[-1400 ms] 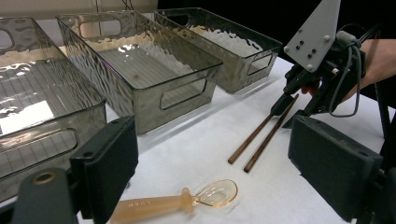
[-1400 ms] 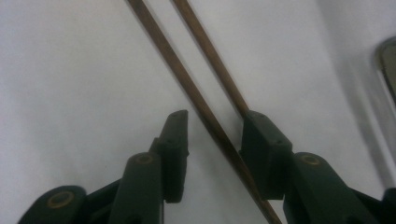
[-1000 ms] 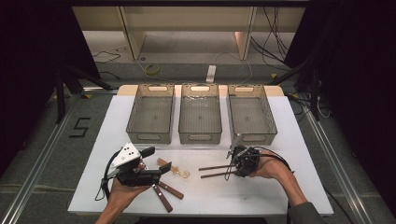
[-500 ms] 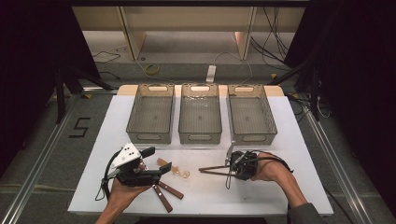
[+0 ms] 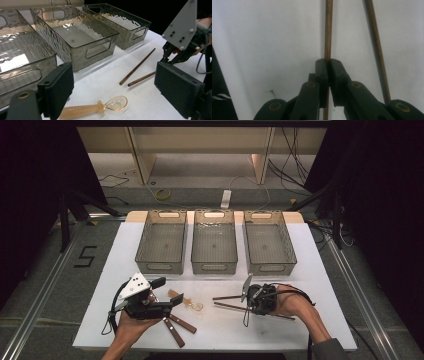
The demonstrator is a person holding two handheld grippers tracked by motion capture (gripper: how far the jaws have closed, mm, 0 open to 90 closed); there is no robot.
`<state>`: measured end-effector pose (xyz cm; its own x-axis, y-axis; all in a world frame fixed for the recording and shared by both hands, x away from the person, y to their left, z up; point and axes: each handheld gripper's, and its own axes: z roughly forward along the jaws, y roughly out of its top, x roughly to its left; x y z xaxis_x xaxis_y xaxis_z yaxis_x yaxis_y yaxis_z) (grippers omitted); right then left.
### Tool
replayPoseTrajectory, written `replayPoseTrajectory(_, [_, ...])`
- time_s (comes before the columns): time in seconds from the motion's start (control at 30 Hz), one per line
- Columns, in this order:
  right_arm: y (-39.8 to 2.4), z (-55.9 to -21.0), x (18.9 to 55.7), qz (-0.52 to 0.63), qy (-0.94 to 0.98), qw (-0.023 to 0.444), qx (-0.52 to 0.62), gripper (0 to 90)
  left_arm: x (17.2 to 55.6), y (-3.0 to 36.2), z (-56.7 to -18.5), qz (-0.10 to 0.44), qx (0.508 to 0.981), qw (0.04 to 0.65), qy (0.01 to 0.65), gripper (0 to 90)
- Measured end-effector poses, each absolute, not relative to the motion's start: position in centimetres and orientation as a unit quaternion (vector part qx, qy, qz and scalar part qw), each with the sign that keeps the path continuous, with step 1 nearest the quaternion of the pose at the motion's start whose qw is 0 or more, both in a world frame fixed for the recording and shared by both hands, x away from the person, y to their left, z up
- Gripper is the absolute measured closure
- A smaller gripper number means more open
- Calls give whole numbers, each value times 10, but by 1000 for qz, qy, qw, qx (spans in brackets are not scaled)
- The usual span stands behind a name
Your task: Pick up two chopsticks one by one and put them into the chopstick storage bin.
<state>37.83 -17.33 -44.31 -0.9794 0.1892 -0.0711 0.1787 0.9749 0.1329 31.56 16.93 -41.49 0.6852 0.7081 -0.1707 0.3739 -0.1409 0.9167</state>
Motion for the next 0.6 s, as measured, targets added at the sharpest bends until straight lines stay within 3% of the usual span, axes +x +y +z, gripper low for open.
replayPoseTrajectory(0.6, [-149, -409, 350, 99, 990, 93, 40, 858, 327, 136, -421, 122, 813, 464, 331, 156])
